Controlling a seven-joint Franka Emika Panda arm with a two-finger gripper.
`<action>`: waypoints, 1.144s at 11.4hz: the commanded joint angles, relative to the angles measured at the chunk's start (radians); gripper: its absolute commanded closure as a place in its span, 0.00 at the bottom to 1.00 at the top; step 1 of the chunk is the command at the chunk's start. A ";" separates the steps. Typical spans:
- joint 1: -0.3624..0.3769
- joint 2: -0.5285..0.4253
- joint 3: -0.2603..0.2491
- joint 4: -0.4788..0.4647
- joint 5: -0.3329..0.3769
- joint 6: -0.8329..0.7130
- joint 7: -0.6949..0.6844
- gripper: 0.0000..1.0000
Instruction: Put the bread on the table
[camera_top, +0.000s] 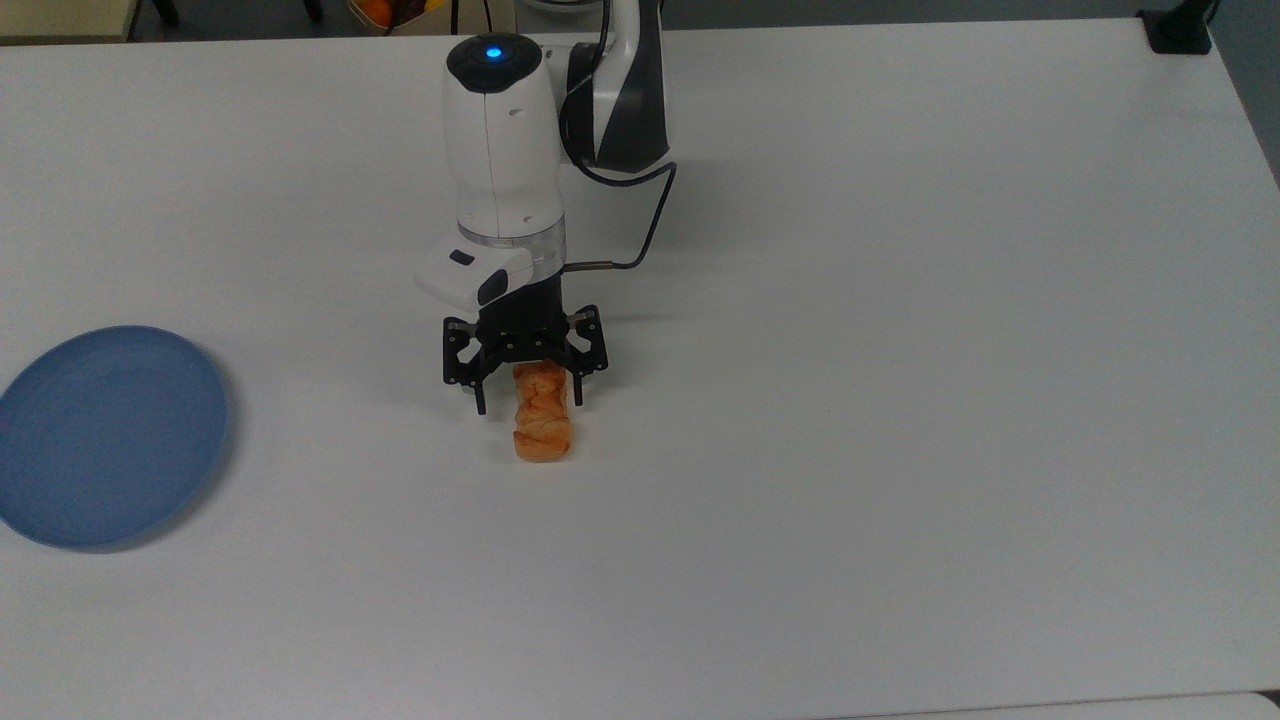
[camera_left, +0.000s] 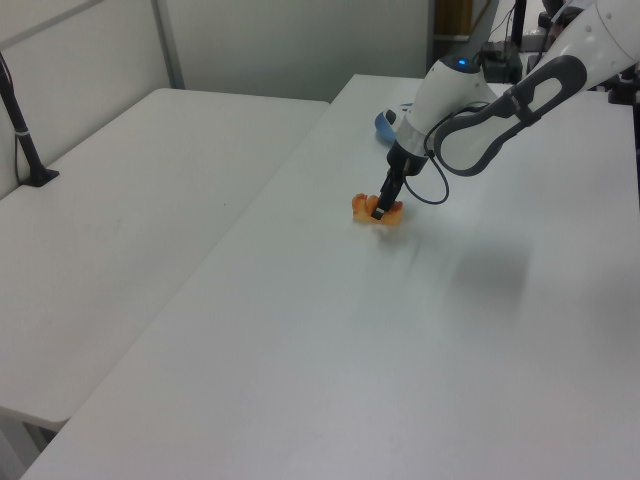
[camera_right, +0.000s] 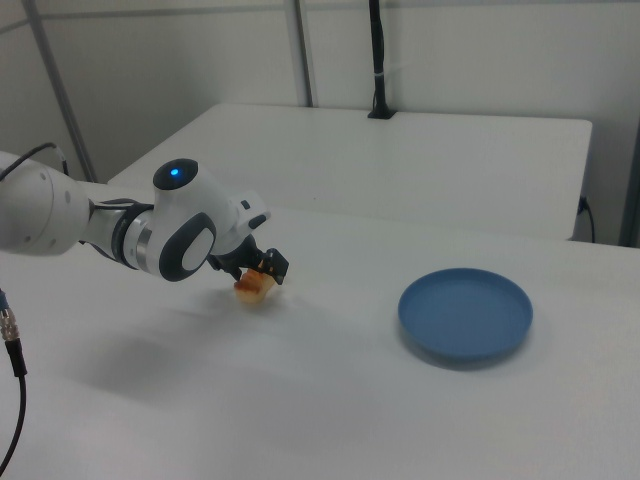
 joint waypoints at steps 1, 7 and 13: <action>-0.002 -0.095 0.010 -0.011 0.005 -0.146 0.115 0.00; -0.060 -0.341 0.028 0.006 -0.079 -0.621 0.238 0.00; -0.117 -0.492 0.048 0.092 -0.172 -1.050 0.420 0.00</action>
